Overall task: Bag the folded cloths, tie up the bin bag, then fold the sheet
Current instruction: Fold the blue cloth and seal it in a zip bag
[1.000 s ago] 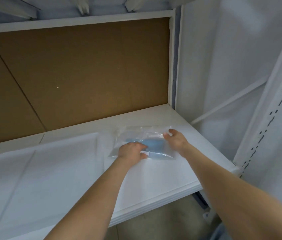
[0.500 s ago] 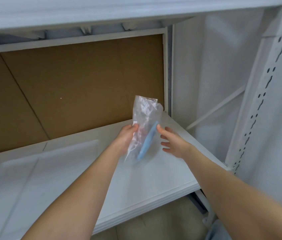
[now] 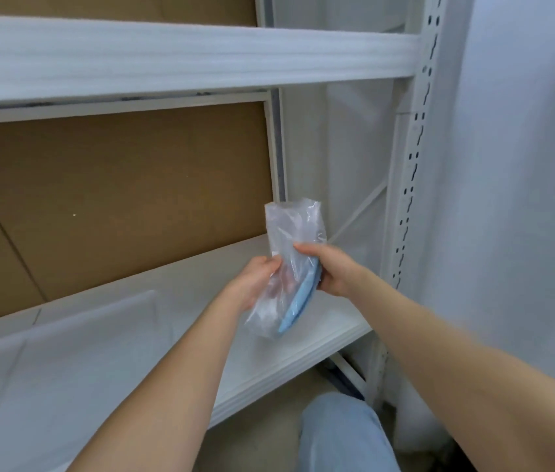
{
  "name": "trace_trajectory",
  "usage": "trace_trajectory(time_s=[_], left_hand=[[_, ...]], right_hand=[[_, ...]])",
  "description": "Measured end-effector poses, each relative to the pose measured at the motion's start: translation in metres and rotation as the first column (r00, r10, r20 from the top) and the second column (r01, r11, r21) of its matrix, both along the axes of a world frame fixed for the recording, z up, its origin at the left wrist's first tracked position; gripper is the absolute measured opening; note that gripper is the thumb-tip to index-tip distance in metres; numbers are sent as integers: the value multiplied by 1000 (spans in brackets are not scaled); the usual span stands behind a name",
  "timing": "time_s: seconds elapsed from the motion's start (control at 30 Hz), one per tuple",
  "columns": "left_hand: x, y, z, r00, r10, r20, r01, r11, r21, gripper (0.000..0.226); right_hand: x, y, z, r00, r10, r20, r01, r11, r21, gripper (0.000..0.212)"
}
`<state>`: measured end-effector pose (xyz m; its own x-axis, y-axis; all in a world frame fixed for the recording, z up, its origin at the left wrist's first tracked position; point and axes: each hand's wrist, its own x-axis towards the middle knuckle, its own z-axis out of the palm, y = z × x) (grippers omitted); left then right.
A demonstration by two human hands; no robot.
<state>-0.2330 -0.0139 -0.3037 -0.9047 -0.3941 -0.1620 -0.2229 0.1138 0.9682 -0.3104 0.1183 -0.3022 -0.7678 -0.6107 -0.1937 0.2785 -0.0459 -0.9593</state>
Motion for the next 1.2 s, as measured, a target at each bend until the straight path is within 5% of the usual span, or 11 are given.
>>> trace_trajectory(time_s=[0.13,0.23,0.33,0.47,0.73,0.83,0.97,1.2], left_hand=[[-7,24,-4,1000,-3,-26,-2,983,-182,46],[-12,44,-8,982,-187,-5,180,951,-250,75],[-11,72,-15,904,-424,60,425,874,-235,62],[-10,116,-30,898,-438,32,429,859,-280,43],[-7,220,-75,863,-463,203,499,843,-201,24],[-6,257,-100,834,-474,282,520,847,-114,15],[-10,295,-139,749,-547,373,603,797,-41,37],[-15,316,-200,661,-523,538,660,747,-84,31]], right_hand=[[10,37,7,983,-184,2,184,983,2,30],[16,68,4,962,-273,-6,273,962,22,25],[23,96,1,932,-361,-20,361,932,11,21],[37,140,-7,909,-410,-74,413,910,39,15],[54,254,-34,862,-227,-454,452,751,481,18],[48,282,-62,866,-209,-454,453,713,536,24],[39,315,-112,893,-224,-390,440,616,653,23],[41,332,-218,941,-241,-238,327,467,822,25]])
